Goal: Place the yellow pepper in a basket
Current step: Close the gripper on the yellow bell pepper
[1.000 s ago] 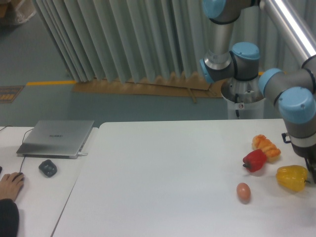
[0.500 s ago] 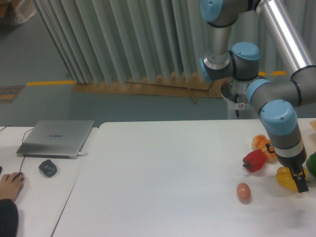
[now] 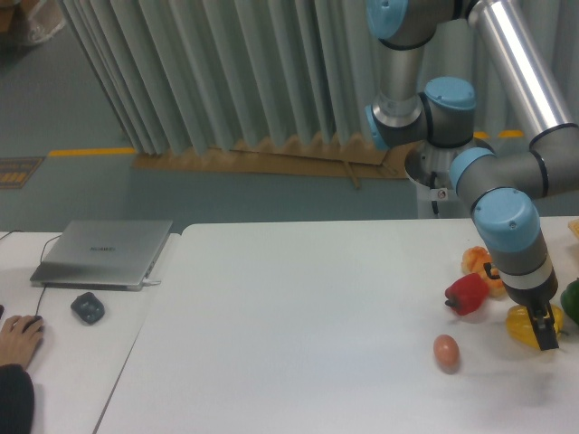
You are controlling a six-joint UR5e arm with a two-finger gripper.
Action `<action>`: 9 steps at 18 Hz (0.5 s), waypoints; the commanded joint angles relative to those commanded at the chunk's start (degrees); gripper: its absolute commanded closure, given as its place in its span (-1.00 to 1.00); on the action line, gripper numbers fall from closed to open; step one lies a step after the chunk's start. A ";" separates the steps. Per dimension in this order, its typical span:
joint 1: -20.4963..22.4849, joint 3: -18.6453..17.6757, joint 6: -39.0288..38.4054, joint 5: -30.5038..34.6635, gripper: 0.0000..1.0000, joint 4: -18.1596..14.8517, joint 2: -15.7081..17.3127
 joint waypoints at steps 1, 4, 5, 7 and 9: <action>0.00 -0.26 -0.09 -0.09 -1.00 0.09 -0.09; 0.00 -0.53 -0.17 0.00 -1.00 0.09 -0.18; 0.00 -0.53 -0.17 0.09 -1.00 0.17 -0.44; 0.09 -0.53 -0.70 0.35 -0.86 0.26 -0.53; 0.00 -0.53 -1.05 0.35 -0.40 0.18 -0.61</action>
